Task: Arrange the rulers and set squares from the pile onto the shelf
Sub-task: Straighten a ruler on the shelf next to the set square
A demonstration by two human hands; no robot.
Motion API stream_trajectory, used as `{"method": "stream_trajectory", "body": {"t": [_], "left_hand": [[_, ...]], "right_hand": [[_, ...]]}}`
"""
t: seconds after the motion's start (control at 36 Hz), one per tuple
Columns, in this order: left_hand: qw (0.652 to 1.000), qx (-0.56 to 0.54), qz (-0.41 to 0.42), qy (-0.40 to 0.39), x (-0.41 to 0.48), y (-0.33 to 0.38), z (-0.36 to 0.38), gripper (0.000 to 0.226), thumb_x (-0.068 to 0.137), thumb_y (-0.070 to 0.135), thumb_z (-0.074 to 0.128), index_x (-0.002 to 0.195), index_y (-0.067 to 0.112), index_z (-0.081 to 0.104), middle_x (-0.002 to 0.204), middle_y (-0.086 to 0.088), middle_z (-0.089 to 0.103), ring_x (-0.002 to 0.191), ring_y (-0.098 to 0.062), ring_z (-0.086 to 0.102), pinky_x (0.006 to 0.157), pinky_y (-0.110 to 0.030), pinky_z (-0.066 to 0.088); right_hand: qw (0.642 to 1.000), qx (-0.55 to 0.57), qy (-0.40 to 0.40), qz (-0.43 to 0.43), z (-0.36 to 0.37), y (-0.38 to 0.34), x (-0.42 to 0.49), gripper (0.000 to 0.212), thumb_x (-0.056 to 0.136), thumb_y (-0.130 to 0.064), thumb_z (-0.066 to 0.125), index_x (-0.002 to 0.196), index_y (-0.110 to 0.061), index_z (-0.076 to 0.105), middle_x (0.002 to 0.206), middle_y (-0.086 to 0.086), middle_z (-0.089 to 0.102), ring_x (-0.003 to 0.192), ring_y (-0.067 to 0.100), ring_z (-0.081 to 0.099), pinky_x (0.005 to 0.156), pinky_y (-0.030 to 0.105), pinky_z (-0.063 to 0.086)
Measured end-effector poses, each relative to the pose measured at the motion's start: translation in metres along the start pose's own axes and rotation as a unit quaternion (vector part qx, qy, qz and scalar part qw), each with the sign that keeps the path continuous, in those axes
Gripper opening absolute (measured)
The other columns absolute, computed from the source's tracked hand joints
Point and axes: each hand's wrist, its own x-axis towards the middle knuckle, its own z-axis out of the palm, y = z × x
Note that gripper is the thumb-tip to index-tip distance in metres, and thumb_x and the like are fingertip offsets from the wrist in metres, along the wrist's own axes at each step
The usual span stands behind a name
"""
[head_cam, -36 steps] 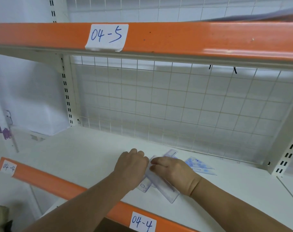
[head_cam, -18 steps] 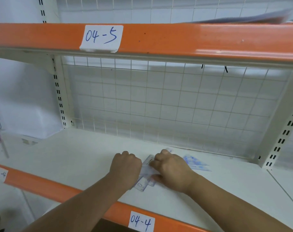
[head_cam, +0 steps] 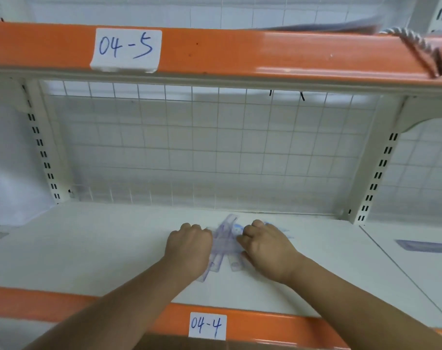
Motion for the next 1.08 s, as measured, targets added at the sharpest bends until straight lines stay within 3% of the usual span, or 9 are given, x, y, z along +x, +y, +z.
{"method": "stream_trajectory", "body": {"t": [0.11,0.25,0.36,0.47,0.75,0.89,1.0,1.08], "left_hand": [[1.000,0.001,0.016,-0.026,0.003,0.005,-0.001,0.031,0.084,0.021,0.065,0.113,0.018,0.056,0.114,-0.001,0.057,0.111,-0.021,0.051,0.073,-0.027,0.039],[0.997,-0.038,0.067,-0.015,0.006,0.026,-0.006,0.037,0.088,0.030,0.061,0.121,0.016,0.054,0.119,-0.003,0.057,0.112,-0.023,0.051,0.074,-0.028,0.038],[0.991,-0.080,0.106,0.007,0.007,0.049,-0.007,0.033,0.089,0.034,0.060,0.118,0.019,0.058,0.137,0.000,0.049,0.119,-0.022,0.051,0.082,-0.029,0.041],[0.987,-0.069,0.142,0.003,0.003,0.077,-0.012,0.034,0.090,0.036,0.059,0.118,0.017,0.057,0.126,-0.003,0.057,0.119,-0.022,0.051,0.085,-0.031,0.044],[0.978,-0.051,0.203,0.014,-0.003,0.158,-0.042,0.031,0.092,0.033,0.058,0.118,0.016,0.053,0.127,-0.004,0.055,0.122,-0.024,0.048,0.085,-0.033,0.044],[0.974,-0.056,0.217,0.011,-0.013,0.213,-0.057,0.025,0.092,0.030,0.056,0.111,0.015,0.053,0.116,-0.005,0.055,0.114,-0.025,0.049,0.077,-0.032,0.040],[0.974,-0.069,0.215,0.004,-0.023,0.263,-0.068,0.026,0.091,0.030,0.056,0.112,0.015,0.053,0.117,-0.005,0.055,0.116,-0.025,0.047,0.081,-0.032,0.041],[0.975,-0.073,0.211,0.001,-0.032,0.303,-0.076,0.024,0.091,0.027,0.055,0.112,0.016,0.053,0.118,-0.005,0.055,0.116,-0.025,0.047,0.081,-0.032,0.041]], "right_hand": [[0.999,-0.023,-0.005,0.034,-0.007,0.005,-0.012,0.033,0.039,-0.025,0.087,0.062,-0.020,0.064,0.061,-0.003,0.056,0.057,0.019,0.055,0.045,0.021,0.037],[0.995,-0.063,-0.009,0.072,-0.019,0.013,-0.035,0.034,0.039,-0.026,0.088,0.063,-0.020,0.066,0.061,-0.002,0.057,0.056,0.019,0.056,0.045,0.020,0.035],[0.990,-0.081,-0.042,0.107,-0.026,0.022,-0.059,0.033,0.040,-0.024,0.088,0.062,-0.020,0.064,0.061,-0.002,0.055,0.056,0.019,0.054,0.044,0.023,0.035],[0.981,-0.089,-0.088,0.146,-0.035,0.033,-0.092,0.035,0.039,-0.021,0.088,0.066,-0.019,0.065,0.062,-0.001,0.054,0.057,0.019,0.053,0.044,0.025,0.033],[0.962,-0.089,-0.139,0.217,-0.065,0.071,-0.173,0.033,0.047,-0.015,0.084,0.076,-0.017,0.069,0.067,0.001,0.057,0.062,0.020,0.055,0.048,0.026,0.038],[0.950,-0.081,-0.180,0.242,-0.082,0.099,-0.226,0.025,0.072,-0.006,0.065,0.096,-0.012,0.065,0.087,0.006,0.059,0.082,0.026,0.053,0.060,0.032,0.034],[0.948,-0.103,-0.182,0.241,-0.097,0.128,-0.268,0.031,0.044,-0.013,0.081,0.071,-0.018,0.067,0.065,0.000,0.055,0.060,0.020,0.053,0.047,0.026,0.035],[0.944,-0.122,-0.202,0.232,-0.107,0.150,-0.301,0.034,0.037,-0.016,0.084,0.067,-0.020,0.066,0.062,-0.002,0.053,0.057,0.019,0.052,0.046,0.024,0.034]]}}
